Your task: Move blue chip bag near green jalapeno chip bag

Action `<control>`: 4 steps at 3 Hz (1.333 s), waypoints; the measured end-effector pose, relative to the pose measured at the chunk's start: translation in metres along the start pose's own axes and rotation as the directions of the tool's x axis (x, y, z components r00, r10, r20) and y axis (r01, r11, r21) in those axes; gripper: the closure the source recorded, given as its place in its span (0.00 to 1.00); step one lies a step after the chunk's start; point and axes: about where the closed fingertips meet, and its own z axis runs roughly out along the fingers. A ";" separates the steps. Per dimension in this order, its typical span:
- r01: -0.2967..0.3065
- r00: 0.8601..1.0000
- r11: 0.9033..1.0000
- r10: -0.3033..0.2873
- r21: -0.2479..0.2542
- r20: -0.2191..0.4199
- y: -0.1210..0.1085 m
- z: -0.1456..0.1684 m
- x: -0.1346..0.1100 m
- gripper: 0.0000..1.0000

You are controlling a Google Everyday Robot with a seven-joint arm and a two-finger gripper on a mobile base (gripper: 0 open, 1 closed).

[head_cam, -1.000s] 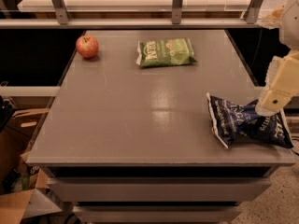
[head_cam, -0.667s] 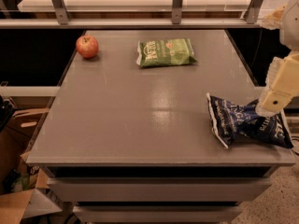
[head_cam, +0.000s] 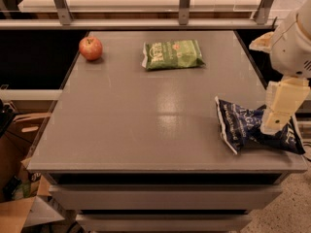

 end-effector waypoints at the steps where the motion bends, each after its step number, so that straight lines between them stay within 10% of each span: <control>1: 0.065 0.998 0.997 -0.065 -0.044 0.002 0.000 0.033 0.008 0.00; 2: 0.101 0.995 0.991 -0.100 -0.090 0.012 0.002 0.062 0.022 0.00; 4: 0.108 0.993 0.981 -0.099 -0.163 0.065 0.010 0.091 0.052 0.41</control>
Offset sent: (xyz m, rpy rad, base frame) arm 0.0243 -0.0291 -0.1005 -0.0197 0.1283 0.1634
